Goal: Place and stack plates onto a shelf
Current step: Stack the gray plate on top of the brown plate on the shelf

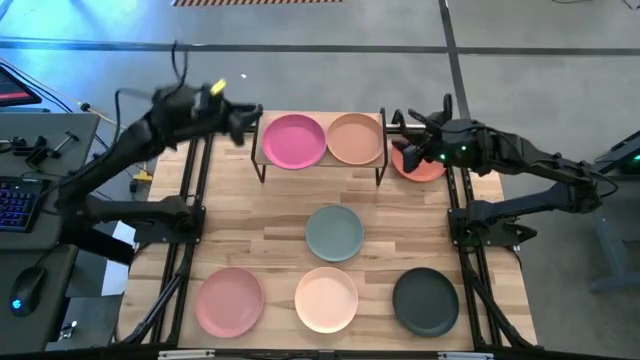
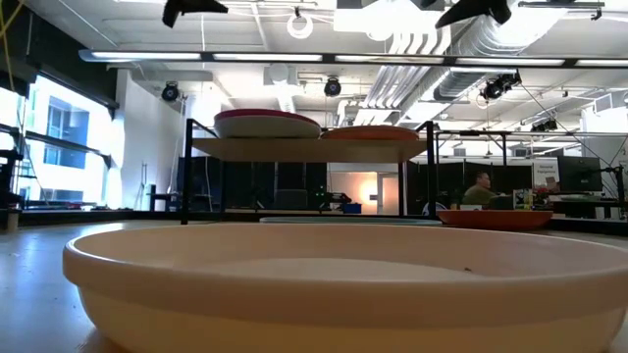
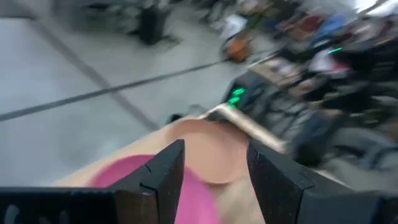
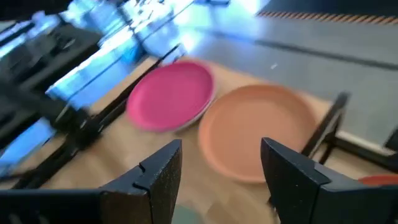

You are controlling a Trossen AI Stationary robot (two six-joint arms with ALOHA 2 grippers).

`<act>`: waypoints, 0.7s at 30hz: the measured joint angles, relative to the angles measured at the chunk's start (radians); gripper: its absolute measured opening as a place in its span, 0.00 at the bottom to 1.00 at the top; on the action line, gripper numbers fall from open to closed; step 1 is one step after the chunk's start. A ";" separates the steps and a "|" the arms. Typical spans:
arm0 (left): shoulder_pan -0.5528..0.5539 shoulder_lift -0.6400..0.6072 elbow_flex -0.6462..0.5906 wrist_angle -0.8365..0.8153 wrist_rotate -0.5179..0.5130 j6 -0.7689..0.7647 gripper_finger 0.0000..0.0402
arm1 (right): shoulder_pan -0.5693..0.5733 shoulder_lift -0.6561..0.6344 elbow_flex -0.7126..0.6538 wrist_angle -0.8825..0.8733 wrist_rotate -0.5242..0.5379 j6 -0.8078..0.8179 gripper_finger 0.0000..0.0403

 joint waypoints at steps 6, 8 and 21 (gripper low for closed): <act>-0.138 -0.184 -0.289 0.303 -0.057 -0.075 0.40 | 0.062 0.011 -0.050 0.002 -0.093 0.038 0.49; -0.149 -0.212 -0.327 0.349 -0.097 -0.074 0.40 | 0.073 0.012 -0.058 -0.012 -0.094 0.067 0.49; -0.151 -0.235 -0.333 0.328 -0.034 -0.024 0.40 | 0.158 0.244 -0.059 0.036 -0.361 0.564 0.49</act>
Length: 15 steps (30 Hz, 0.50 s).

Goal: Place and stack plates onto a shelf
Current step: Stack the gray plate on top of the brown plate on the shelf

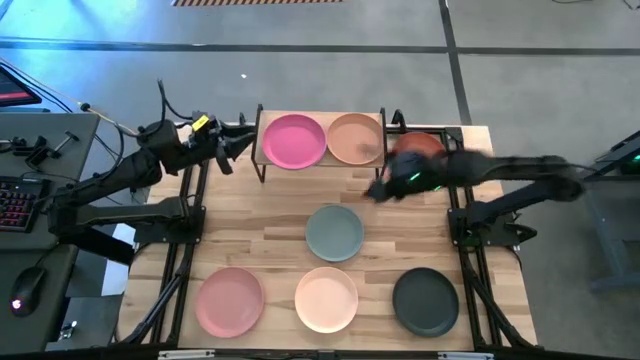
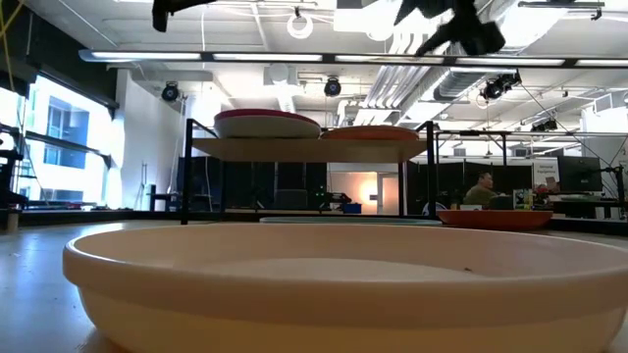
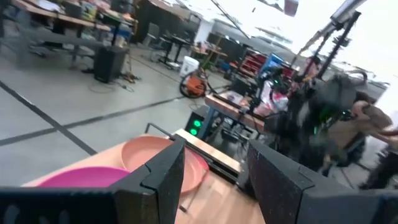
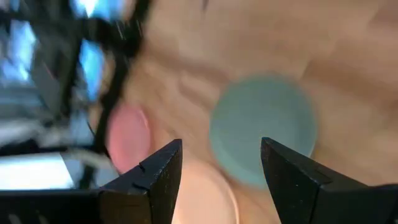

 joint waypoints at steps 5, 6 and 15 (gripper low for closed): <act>0.000 0.000 0.000 -0.034 0.036 -0.019 0.40 | 0.078 0.247 0.000 -0.027 -0.025 0.079 0.49; 0.000 0.000 0.000 -0.043 0.040 -0.018 0.40 | 0.087 0.289 0.000 -0.052 -0.021 0.102 0.49; 0.000 0.000 0.000 -0.068 0.041 -0.056 0.40 | 0.108 0.528 -0.001 -0.032 -0.044 0.130 0.49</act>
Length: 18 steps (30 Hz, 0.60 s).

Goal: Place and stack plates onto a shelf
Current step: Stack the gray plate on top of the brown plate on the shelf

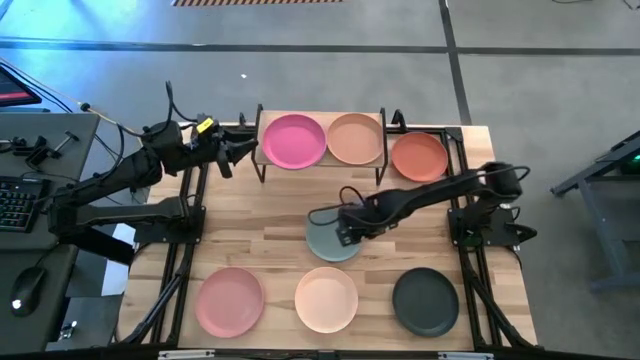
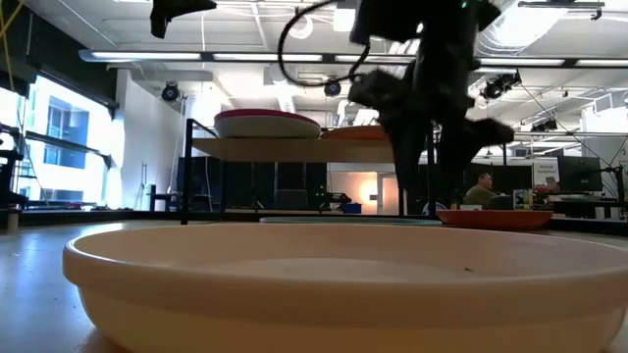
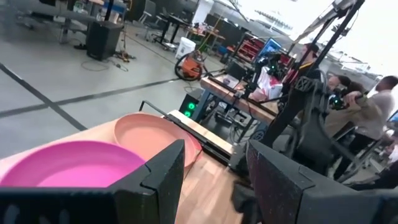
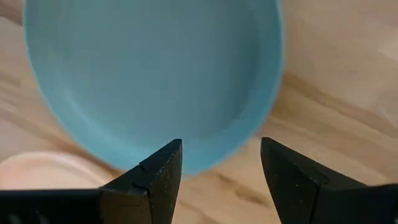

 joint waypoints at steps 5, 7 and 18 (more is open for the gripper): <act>0.000 -0.001 0.000 0.000 0.002 -0.015 0.40 | -0.037 0.044 -0.001 -0.065 -0.005 -0.049 0.49; 0.000 -0.001 0.000 -0.001 0.009 -0.022 0.40 | -0.051 0.044 -0.001 -0.103 -0.003 -0.076 0.49; 0.000 -0.001 0.000 -0.001 0.047 -0.032 0.40 | -0.098 0.046 -0.006 -0.099 0.015 -0.144 0.49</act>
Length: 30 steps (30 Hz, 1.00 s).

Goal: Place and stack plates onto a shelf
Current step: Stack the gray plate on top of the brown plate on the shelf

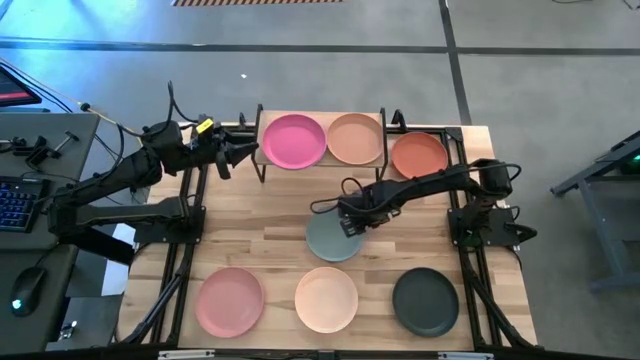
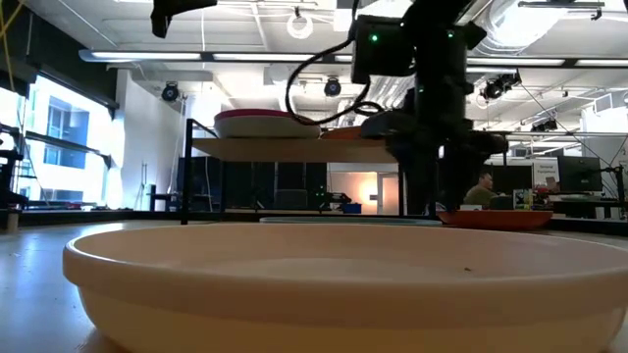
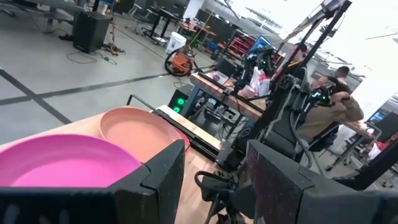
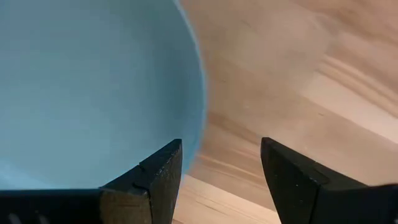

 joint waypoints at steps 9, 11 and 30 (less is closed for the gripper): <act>0.001 0.000 0.000 0.001 -0.001 0.000 0.40 | 0.004 -0.014 -0.172 0.335 -0.114 0.116 0.49; 0.001 0.000 0.000 0.002 -0.001 0.000 0.40 | 0.010 -0.017 -0.175 0.329 -0.109 0.107 0.49; 0.001 0.000 0.000 0.008 -0.057 0.001 0.40 | 0.041 -0.081 -0.158 0.192 -0.089 -0.013 0.01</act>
